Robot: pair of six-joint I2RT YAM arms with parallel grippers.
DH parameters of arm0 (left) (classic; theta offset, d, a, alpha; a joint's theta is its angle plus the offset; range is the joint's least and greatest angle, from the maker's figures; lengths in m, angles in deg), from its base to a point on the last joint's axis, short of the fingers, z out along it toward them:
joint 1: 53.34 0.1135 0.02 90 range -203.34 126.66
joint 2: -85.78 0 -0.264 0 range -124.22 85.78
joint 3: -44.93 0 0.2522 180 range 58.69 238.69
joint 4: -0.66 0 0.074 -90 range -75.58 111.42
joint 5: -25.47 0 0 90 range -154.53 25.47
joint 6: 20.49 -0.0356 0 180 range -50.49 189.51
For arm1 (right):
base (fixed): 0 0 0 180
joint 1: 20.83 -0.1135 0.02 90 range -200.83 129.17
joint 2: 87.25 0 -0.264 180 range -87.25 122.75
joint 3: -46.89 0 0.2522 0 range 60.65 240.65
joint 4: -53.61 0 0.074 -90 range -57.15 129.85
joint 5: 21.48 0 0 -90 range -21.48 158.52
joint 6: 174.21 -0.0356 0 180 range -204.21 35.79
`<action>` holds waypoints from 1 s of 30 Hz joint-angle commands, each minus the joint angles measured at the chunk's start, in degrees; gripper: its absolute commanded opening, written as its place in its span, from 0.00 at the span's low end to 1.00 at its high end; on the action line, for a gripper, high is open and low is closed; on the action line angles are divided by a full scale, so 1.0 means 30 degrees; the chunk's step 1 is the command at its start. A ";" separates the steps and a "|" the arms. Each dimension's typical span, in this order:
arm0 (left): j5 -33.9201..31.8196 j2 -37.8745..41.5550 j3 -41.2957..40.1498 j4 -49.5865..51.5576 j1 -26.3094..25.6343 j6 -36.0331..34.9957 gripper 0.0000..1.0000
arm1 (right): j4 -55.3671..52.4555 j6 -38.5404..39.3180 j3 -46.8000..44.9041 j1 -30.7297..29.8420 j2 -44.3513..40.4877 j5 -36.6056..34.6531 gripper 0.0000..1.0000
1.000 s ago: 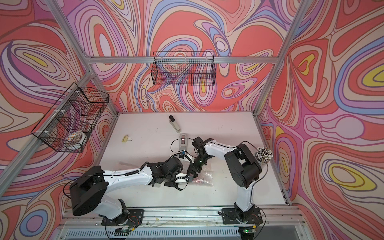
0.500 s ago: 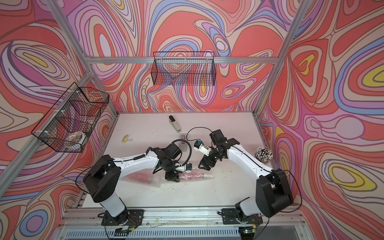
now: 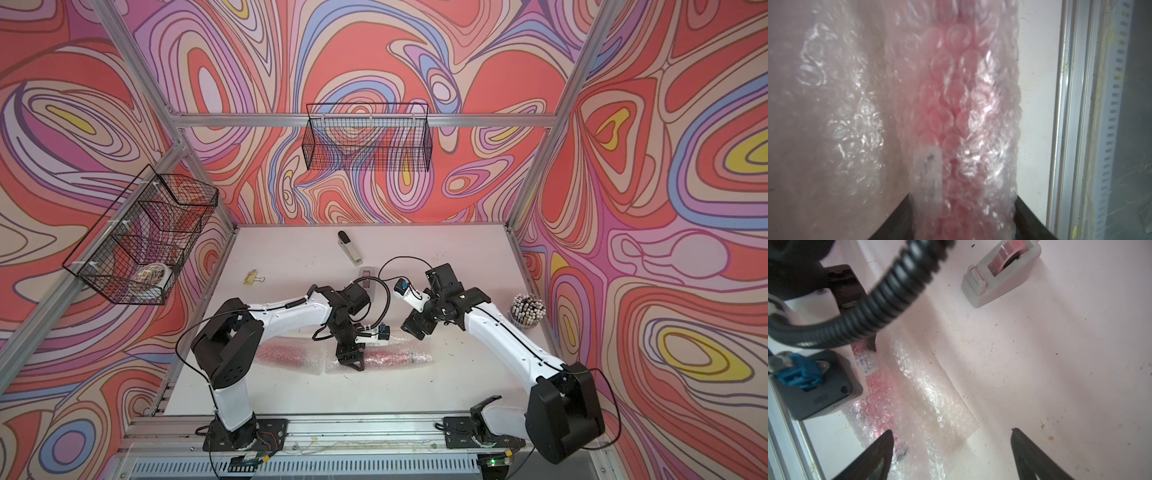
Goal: Wrap wine bottles in bubble wrap
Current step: Wrap the wine bottle in bubble wrap.
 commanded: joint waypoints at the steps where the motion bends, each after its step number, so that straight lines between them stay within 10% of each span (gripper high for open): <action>1: 0.0093 0.1024 -0.0275 -0.0055 0.0044 0.0035 0.75 | 0.2910 -0.0835 -0.0540 0.0030 -0.0341 -0.0728 0.91; 16: 0.0025 0.3941 -0.0177 -0.0122 0.0299 0.1879 1.00 | 0.9089 -0.6321 -0.0393 0.0309 0.1525 -0.1022 0.92; 30: -0.3862 0.7686 0.0481 -0.3687 0.2032 1.3379 1.00 | 1.0733 -1.2032 0.2999 0.0310 0.6841 0.0536 0.81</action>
